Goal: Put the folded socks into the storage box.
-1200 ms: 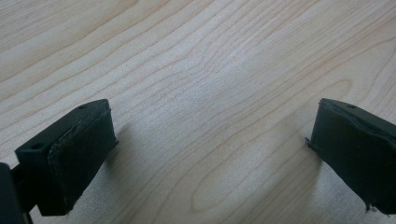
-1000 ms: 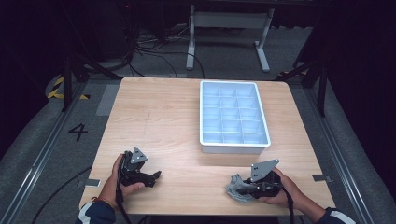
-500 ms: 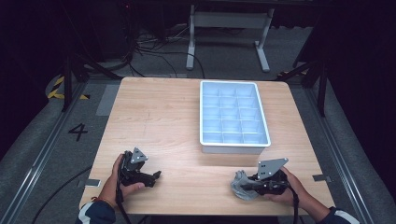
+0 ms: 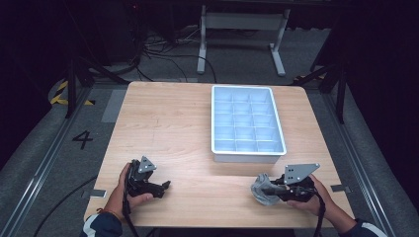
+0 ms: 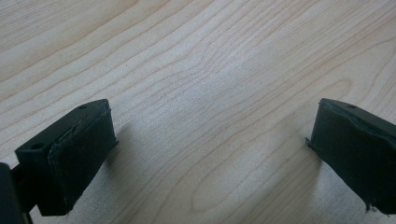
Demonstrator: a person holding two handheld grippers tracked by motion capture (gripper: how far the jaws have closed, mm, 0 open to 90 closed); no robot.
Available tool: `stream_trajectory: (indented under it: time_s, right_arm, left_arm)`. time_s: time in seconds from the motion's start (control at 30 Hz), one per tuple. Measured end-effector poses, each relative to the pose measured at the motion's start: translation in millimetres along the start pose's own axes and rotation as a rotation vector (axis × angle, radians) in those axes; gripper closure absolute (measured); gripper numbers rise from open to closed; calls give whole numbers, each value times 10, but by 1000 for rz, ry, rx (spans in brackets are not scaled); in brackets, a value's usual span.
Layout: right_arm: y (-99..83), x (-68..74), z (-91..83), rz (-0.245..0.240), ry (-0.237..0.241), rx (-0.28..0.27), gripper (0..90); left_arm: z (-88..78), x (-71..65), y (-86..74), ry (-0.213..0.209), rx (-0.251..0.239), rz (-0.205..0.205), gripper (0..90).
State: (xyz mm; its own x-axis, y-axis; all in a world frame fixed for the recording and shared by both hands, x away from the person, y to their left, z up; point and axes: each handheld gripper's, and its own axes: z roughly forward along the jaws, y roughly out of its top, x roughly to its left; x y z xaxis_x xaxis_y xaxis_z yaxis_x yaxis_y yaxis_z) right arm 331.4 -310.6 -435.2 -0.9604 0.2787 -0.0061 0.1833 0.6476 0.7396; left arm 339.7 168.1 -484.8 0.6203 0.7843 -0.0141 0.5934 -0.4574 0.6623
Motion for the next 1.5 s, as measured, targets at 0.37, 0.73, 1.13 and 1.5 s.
stream_trajectory:
  time_s: [0.37, 0.73, 1.13, 1.5]
  right_arm:
    - [20, 7, -121, -5, -6, -34, 748]
    - [60, 25, -302, -24, -25, -106, 749]
    - [79, 14, -407, -22, -21, -141, 749]
    - [106, -39, -559, -12, -48, -190, 749]
  left_arm:
    - [0, 1, 0, 0, 0, 0, 3]
    - [-3, 3, 2, 4, 1, 5, 3]
    - [0, 2, 1, 5, -3, 4, 4]
    - [-2, 3, 2, 4, -1, 4, 4]
